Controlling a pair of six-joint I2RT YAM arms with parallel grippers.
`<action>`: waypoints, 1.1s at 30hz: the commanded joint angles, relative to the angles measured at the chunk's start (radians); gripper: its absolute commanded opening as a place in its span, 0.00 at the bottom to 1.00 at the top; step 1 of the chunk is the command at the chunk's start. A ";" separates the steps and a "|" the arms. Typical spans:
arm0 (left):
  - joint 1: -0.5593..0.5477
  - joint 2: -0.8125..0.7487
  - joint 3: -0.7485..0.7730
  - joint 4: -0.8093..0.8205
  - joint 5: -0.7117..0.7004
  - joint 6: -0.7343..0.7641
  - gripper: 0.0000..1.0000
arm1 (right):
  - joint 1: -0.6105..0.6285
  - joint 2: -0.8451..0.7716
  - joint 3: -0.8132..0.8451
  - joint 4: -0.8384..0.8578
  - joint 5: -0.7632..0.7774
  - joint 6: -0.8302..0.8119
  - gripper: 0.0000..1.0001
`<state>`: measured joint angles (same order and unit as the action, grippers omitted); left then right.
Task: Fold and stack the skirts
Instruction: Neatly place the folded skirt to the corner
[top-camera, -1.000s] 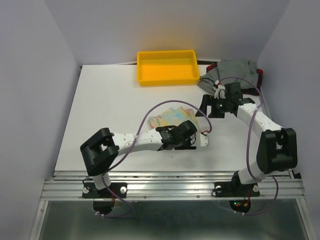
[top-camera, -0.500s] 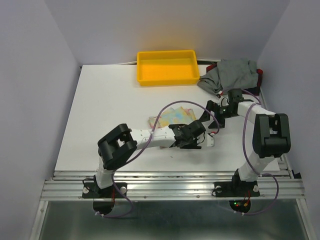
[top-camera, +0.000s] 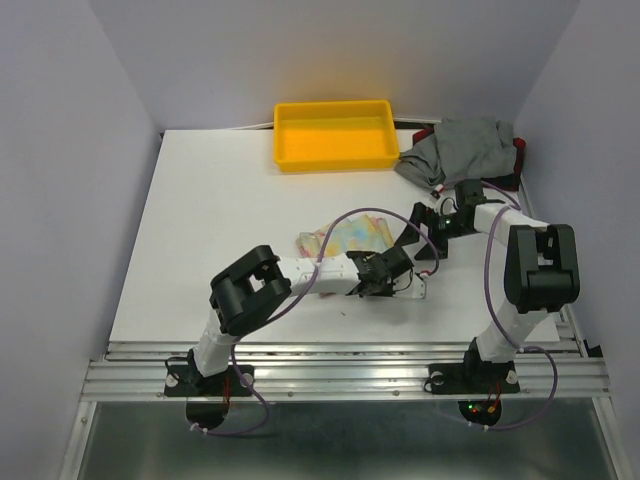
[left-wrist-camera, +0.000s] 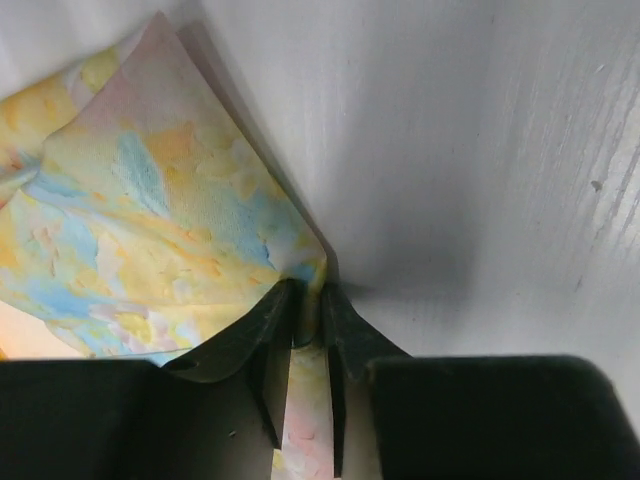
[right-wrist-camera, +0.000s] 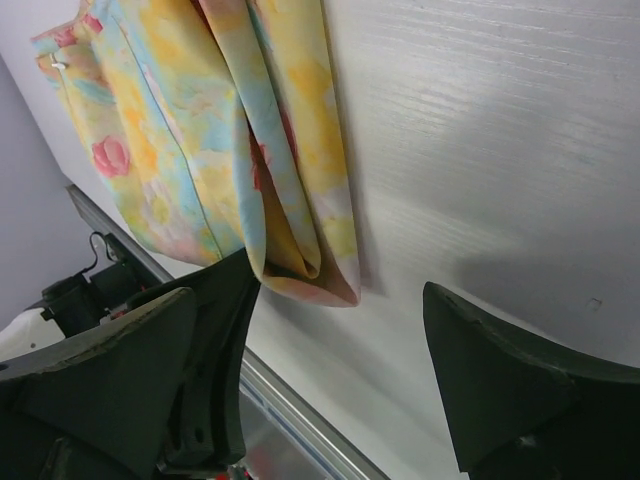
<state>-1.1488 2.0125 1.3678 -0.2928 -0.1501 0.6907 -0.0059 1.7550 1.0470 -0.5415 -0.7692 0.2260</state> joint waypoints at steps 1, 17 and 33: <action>0.017 -0.024 0.034 -0.025 0.026 -0.020 0.15 | -0.005 -0.009 -0.021 -0.005 -0.033 -0.019 1.00; 0.078 -0.107 0.094 -0.089 0.199 -0.025 0.00 | -0.005 -0.005 -0.192 0.346 -0.205 0.194 1.00; 0.104 -0.109 0.131 -0.095 0.259 -0.007 0.00 | 0.109 0.167 -0.283 0.833 -0.268 0.481 1.00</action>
<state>-1.0554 1.9732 1.4425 -0.3771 0.0723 0.6727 0.0799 1.8679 0.8005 0.1390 -1.0660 0.6594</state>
